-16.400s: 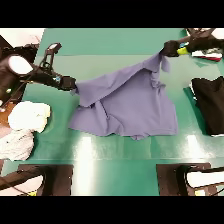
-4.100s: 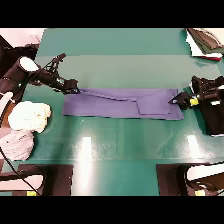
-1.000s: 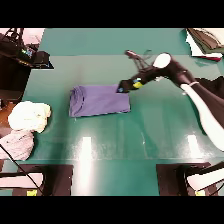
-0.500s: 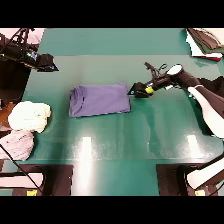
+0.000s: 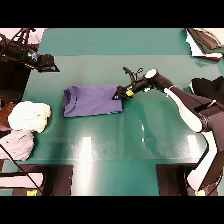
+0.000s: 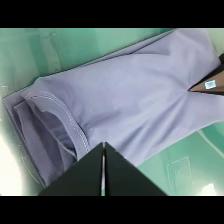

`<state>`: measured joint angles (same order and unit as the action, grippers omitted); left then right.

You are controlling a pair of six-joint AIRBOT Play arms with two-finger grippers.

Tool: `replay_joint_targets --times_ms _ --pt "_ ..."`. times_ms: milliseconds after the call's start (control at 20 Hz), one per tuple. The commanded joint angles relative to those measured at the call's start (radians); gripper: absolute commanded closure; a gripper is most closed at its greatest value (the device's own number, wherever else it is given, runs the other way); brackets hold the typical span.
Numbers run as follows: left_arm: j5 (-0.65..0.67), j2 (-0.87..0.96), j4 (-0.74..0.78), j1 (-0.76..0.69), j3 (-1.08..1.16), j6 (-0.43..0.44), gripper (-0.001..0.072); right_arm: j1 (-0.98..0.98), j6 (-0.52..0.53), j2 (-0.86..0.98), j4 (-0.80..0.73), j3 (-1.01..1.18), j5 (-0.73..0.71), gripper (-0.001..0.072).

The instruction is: Fold the shirts.

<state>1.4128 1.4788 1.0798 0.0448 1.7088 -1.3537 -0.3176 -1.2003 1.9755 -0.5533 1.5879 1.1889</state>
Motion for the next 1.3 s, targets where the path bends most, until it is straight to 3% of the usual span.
replay_joint_targets --times_ms 0,200,500,850,1250 --pt "0.010 0.000 0.000 0.000 0.000 0.000 0.0685 0.006 0.031 -0.019 0.000 0.013 0.010 0.0695" --pt "0.009 0.000 0.001 -0.006 0.000 0.000 0.0686 0.167 0.030 -0.168 -0.014 0.013 0.053 0.0696" --pt "-0.107 0.000 0.001 -0.133 0.000 -0.001 0.0686 0.531 -0.026 -0.381 -0.261 0.013 0.040 0.0696" --pt "-0.142 0.000 0.000 -0.275 0.000 -0.008 0.0685 0.903 -0.052 -0.426 -0.251 0.014 -0.106 0.0697" --pt "-0.154 0.000 0.001 -0.316 0.000 -0.008 0.0685 0.953 0.072 -0.476 -0.122 0.014 -0.262 0.0697"
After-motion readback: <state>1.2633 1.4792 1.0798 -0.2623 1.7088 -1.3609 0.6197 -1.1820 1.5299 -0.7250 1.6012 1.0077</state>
